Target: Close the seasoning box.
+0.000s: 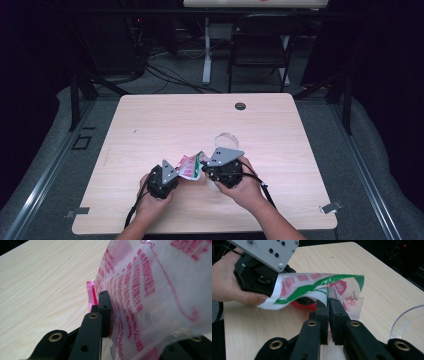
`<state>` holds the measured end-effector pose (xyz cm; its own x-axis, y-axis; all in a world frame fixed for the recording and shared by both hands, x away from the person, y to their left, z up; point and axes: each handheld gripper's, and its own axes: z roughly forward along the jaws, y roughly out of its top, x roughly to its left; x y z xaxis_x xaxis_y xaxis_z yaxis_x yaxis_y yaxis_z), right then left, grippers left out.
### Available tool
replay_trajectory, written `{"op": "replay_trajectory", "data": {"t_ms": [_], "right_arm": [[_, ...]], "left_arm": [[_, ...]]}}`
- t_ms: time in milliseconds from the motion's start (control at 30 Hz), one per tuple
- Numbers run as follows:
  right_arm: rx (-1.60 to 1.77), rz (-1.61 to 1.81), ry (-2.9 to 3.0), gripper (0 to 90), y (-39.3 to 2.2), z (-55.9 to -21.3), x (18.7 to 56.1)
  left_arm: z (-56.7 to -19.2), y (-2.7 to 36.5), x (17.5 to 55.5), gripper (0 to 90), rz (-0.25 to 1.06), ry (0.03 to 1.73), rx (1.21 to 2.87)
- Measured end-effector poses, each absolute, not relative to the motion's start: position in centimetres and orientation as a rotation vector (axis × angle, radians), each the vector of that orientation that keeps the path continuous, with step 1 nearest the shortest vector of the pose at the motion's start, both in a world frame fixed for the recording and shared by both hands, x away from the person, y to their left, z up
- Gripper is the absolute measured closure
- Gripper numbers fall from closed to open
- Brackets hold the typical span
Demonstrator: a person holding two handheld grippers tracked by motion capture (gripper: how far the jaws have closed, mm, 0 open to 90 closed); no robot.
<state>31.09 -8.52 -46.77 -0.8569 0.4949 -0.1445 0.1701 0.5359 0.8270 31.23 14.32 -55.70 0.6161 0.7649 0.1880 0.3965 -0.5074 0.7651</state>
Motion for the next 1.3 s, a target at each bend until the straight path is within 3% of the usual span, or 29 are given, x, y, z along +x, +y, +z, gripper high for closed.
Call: {"op": "replay_trajectory", "data": {"t_ms": [233,767,1300], "right_arm": [[0.538,1.271,2.387,75.9,-9.0,-46.3,30.6],[0.616,1.321,2.334,73.9,-11.4,-46.5,30.4],[0.676,1.354,2.294,71.8,-13.0,-46.6,30.4]], "left_arm": [[-55.7,15.2,31.7,81.8,0.616,0.953,2.086],[-55.7,17.1,32.6,82.9,0.481,1.012,1.985],[-54.4,19.6,32.8,84.7,0.533,1.059,1.905]]}}
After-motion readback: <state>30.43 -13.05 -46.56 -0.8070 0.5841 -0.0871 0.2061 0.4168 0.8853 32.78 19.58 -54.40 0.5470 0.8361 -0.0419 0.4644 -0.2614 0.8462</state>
